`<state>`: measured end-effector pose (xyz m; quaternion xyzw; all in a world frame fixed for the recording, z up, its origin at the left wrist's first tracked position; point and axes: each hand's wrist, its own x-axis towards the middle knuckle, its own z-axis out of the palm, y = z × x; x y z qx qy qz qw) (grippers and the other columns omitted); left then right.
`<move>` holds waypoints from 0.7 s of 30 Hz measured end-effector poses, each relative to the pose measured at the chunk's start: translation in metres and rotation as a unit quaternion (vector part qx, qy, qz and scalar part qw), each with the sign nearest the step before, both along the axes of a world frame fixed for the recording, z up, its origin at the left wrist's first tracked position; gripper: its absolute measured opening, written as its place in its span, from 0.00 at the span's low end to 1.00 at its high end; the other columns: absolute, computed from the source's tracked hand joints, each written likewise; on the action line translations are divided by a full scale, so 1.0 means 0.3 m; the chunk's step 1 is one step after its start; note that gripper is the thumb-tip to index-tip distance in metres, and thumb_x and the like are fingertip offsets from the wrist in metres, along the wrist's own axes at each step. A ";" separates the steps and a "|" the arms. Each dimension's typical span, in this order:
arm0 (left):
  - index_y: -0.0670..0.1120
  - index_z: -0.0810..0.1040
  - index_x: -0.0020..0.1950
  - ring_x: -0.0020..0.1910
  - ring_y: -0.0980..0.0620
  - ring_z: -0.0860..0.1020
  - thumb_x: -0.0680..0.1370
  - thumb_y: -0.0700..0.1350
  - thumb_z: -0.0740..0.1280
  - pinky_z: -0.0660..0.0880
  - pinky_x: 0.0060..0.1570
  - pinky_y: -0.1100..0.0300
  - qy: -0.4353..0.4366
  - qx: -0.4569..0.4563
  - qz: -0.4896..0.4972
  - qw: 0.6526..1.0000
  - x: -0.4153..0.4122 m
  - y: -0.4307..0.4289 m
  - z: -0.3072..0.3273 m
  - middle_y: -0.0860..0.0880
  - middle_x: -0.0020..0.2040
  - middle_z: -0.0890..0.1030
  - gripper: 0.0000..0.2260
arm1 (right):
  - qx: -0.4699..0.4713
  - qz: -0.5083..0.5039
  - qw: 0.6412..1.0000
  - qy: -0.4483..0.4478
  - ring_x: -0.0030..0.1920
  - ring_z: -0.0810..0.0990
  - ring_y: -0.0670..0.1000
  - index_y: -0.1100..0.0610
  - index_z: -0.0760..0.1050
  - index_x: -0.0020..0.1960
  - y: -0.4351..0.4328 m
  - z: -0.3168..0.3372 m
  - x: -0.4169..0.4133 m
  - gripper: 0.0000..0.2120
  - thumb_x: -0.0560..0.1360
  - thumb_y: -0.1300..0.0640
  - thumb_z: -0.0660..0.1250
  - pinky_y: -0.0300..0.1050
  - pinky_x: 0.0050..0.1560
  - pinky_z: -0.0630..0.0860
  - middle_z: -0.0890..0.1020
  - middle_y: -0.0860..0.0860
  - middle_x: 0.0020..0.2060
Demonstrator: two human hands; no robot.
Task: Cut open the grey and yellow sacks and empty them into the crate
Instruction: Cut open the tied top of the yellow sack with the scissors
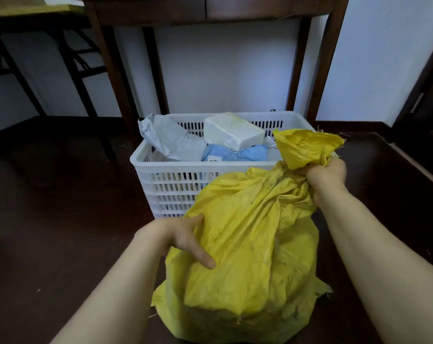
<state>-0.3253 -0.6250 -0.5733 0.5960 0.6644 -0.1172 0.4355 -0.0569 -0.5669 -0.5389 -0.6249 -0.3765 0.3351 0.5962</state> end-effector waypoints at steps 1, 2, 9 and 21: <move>0.62 0.45 0.76 0.74 0.44 0.59 0.59 0.59 0.80 0.73 0.58 0.50 0.001 0.007 -0.005 1.000 0.010 -0.005 -0.025 0.55 0.78 0.49 0.57 | -0.005 -0.001 1.000 0.002 0.50 0.81 0.58 0.49 0.75 0.44 0.002 -0.001 -0.001 0.15 0.64 0.65 0.75 0.60 0.54 0.78 0.81 0.53 0.48; 0.61 0.51 0.76 0.72 0.43 0.63 0.62 0.58 0.79 0.75 0.53 0.52 -0.006 0.021 -0.011 1.000 0.018 -0.006 -0.047 0.54 0.77 0.54 0.51 | -0.010 -0.001 1.000 -0.001 0.50 0.80 0.58 0.49 0.76 0.47 0.003 -0.002 -0.003 0.16 0.64 0.64 0.74 0.59 0.54 0.78 0.81 0.53 0.49; 0.39 0.77 0.35 0.35 0.43 0.74 0.72 0.42 0.72 0.72 0.35 0.52 0.023 0.229 0.008 0.973 0.072 -0.026 -0.077 0.39 0.33 0.72 0.09 | 0.019 0.060 0.997 -0.036 0.50 0.79 0.57 0.51 0.74 0.43 -0.042 0.034 -0.058 0.14 0.67 0.68 0.73 0.55 0.53 0.78 0.79 0.51 0.43; 0.45 0.75 0.29 0.36 0.48 0.74 0.70 0.38 0.69 0.73 0.41 0.55 -0.262 0.518 0.470 0.665 -0.015 0.004 0.243 0.45 0.33 0.75 0.10 | 0.041 0.082 0.995 0.043 0.47 0.78 0.54 0.56 0.75 0.51 -0.085 0.162 -0.074 0.16 0.67 0.67 0.74 0.49 0.44 0.78 0.80 0.53 0.45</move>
